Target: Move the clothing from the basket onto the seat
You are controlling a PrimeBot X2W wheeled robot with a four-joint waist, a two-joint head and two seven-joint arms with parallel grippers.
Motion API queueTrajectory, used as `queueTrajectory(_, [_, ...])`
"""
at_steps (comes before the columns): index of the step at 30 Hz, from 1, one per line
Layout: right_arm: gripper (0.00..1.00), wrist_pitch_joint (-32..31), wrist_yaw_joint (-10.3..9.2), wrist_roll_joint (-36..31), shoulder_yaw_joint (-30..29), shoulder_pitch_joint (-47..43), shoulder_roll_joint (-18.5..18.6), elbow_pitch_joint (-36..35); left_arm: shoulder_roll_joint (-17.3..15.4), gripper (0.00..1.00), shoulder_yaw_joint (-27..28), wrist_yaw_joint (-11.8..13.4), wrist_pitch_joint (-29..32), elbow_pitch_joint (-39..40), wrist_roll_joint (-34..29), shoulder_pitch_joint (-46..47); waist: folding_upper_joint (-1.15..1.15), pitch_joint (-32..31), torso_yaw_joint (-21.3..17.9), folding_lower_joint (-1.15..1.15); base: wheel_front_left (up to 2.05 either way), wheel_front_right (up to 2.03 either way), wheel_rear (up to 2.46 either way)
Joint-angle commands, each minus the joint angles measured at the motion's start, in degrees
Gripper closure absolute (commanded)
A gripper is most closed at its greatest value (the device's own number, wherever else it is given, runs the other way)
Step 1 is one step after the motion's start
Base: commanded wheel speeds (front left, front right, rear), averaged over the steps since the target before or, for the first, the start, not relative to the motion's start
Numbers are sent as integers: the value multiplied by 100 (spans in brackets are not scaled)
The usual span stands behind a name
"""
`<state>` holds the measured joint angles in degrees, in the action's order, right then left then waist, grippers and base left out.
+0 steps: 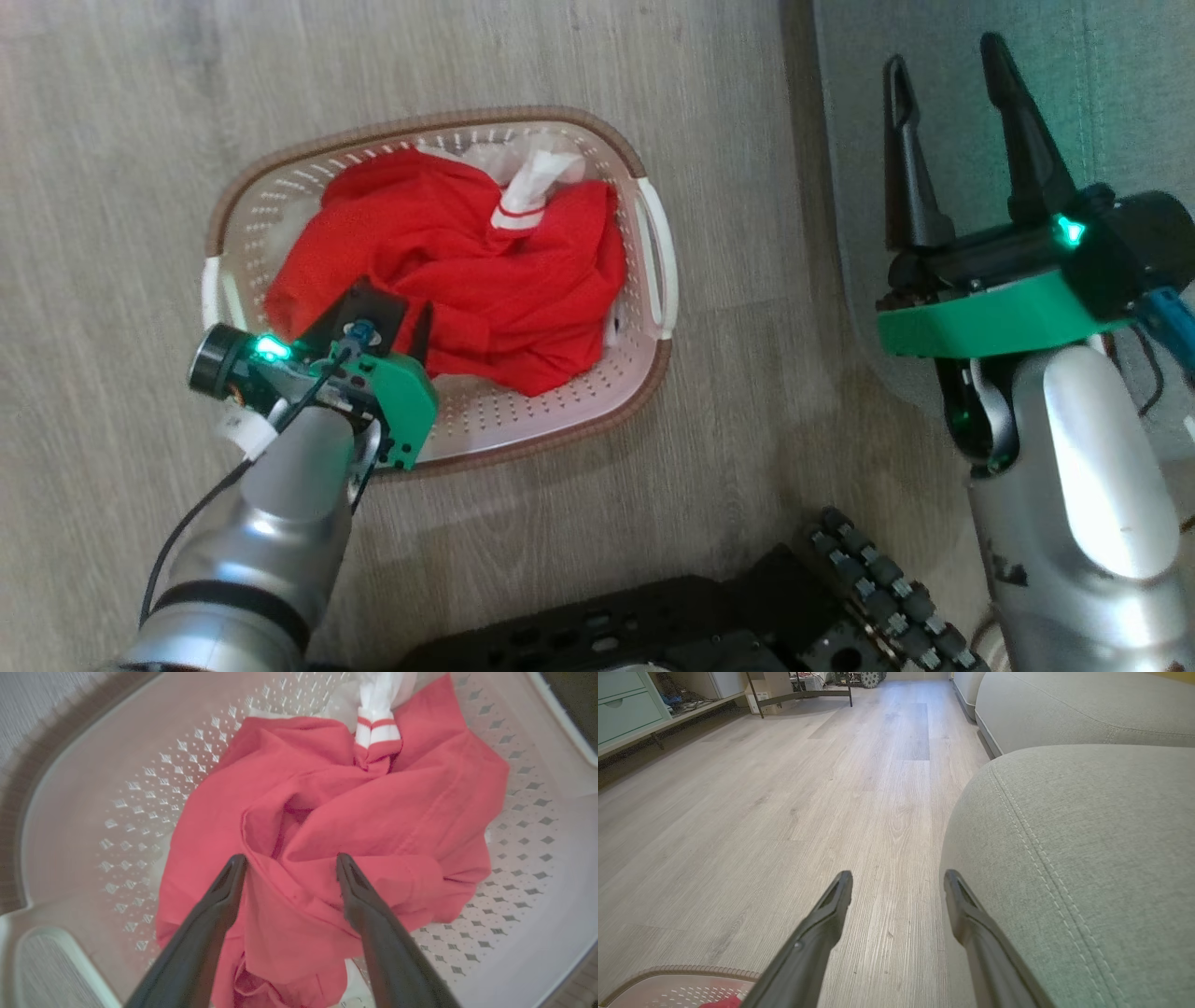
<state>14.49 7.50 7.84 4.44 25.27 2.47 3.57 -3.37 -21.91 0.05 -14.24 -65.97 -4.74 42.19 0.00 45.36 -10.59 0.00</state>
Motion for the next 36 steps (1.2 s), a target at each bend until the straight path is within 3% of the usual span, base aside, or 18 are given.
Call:
queueTrajectory(1, [0, 51, -1, 42, 131, -44, 41, -212, -90, 0, 100, 49, -40, -26, 50, -62, 0, 99, -77, 0, 0, 0, 0])
queueTrajectory(6, [0, 51, -1, 78, 145, 6, 41, -198, -78, 0, 117, 161, 52, -368, 124, 121, 0, 151, -101, 0, 0, 0, 0])
queueTrajectory(7, [0, 51, -1, 85, 150, 9, 41, -191, -69, 9, 109, 135, 55, -408, 144, 131, 0, 144, -100, 0, 0, 0, 0])
queueTrajectory(8, [0, 51, -1, 88, 156, 9, 41, -181, -59, 45, 100, 114, 54, -442, 163, 135, 0, 124, -98, 0, 0, 0, 0])
queueTrajectory(9, [0, 51, -1, 90, 160, 8, 41, -166, -48, 65, 88, 98, 52, -470, 180, 133, 0, 93, -93, 0, 0, 0, 0])
queueTrajectory(10, [0, 51, -1, 95, 165, 6, 41, -153, -38, 93, 71, 78, 48, -491, 193, 130, 0, 56, -88, 0, 0, 0, 0])
queueTrajectory(11, [0, 51, -1, 100, 167, 2, 41, -138, -28, 100, 50, 63, 37, -502, 203, 124, 0, 10, -80, 0, 0, 0, 0])
queueTrajectory(22, [0, 51, -1, 58, 199, -205, 41, 105, 36, 100, -141, -118, -64, -314, 387, -182, 0, -897, 103, 0, 0, 0, 0])
queueTrajectory(36, [0, 51, -1, -204, 91, -1241, 41, 808, 48, 100, -529, -282, -74, 1428, 792, -1270, 0, -3171, 468, 0, 0, 0, 0])
